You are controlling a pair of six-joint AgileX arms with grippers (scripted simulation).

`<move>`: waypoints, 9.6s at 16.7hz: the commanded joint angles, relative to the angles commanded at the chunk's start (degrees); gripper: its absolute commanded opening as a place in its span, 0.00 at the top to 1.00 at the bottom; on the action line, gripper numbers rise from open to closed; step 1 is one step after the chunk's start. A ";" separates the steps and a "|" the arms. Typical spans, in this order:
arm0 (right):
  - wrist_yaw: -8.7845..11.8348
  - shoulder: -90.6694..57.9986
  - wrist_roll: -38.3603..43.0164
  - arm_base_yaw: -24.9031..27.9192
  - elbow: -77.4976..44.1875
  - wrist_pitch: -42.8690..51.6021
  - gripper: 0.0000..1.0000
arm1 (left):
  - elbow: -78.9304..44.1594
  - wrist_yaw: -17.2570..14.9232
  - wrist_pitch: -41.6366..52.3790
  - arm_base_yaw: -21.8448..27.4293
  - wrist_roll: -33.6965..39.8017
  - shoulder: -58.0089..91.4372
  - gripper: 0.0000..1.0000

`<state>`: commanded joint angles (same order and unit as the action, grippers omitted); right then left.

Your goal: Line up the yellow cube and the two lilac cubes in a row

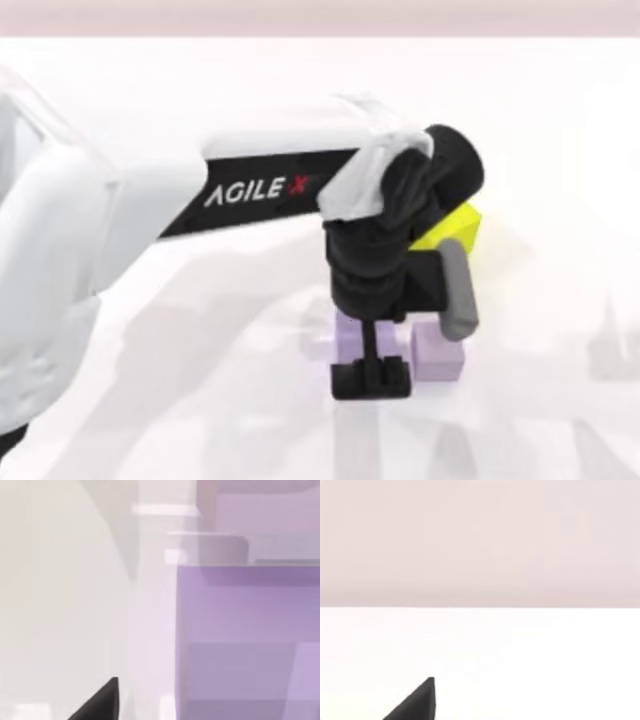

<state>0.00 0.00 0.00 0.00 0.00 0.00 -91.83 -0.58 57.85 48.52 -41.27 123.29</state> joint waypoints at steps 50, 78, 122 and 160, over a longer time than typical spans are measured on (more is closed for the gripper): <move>-0.30 -137.50 -6.94 27.19 -127.30 79.85 0.00 | 91.83 0.58 -57.85 -49.67 41.27 -123.29 0.00; -0.32 -139.71 -6.75 27.47 -111.87 62.16 1.00 | 91.83 0.58 -57.85 -49.67 41.27 -123.29 0.00; -0.75 -142.90 55.97 54.87 -139.20 86.08 1.00 | 91.83 0.58 -57.85 -49.67 41.27 -123.29 0.00; -0.75 -142.36 56.11 54.94 -122.45 69.90 0.00 | 91.83 0.58 -57.85 -49.67 41.27 -123.29 0.00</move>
<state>-0.75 -142.36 56.11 54.94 -122.45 69.90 0.00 0.00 0.00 -1.15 0.00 0.00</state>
